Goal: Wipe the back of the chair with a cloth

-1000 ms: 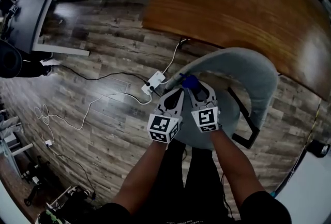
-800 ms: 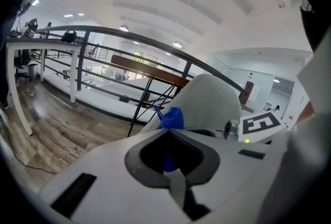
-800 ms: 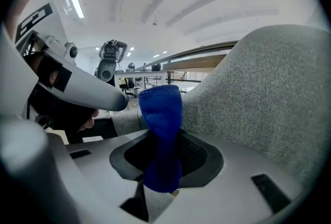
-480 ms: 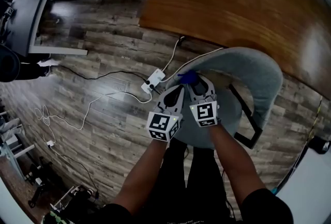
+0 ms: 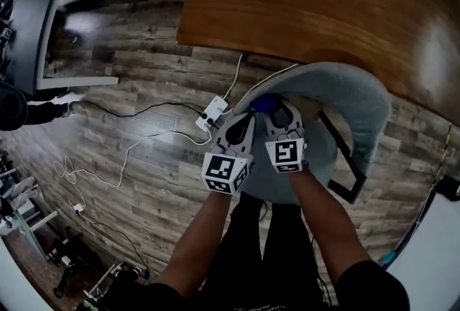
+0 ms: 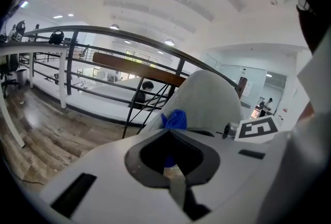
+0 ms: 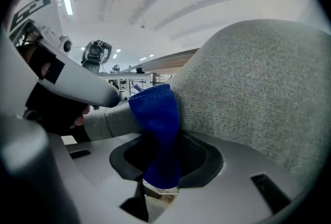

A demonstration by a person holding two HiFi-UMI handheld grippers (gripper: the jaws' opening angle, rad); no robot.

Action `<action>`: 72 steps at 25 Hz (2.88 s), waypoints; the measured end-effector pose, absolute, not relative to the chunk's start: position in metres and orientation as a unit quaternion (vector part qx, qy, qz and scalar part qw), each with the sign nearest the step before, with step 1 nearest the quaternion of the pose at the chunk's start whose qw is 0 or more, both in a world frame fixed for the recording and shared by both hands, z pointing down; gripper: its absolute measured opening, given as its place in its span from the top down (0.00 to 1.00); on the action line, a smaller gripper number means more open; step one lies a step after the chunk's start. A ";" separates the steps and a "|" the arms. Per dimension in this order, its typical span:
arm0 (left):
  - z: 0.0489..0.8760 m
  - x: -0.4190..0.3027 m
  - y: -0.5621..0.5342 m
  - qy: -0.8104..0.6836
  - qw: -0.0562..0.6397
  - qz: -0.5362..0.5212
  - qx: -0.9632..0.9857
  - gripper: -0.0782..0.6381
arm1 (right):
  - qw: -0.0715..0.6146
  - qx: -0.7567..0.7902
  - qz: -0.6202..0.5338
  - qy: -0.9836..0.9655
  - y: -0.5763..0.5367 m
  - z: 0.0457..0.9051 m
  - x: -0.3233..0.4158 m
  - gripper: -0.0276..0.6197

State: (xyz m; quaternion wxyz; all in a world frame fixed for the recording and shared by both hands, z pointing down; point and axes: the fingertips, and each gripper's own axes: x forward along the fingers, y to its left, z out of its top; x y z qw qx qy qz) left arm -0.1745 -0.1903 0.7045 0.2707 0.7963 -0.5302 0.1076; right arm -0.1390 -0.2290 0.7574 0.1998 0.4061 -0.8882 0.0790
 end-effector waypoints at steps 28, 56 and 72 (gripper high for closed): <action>0.715 -0.081 -0.228 -0.463 0.251 0.115 0.842 0.89 | 0.164 0.639 0.135 -0.739 -0.255 0.767 0.043 0.78; 0.713 0.010 -0.184 -0.394 0.243 0.151 0.873 0.89 | 0.140 0.782 0.182 -0.579 -0.158 0.766 0.179 0.78; 0.645 -0.002 -0.138 -0.391 0.238 0.135 0.879 0.89 | 0.168 0.776 0.203 -0.573 -0.115 0.715 0.167 0.78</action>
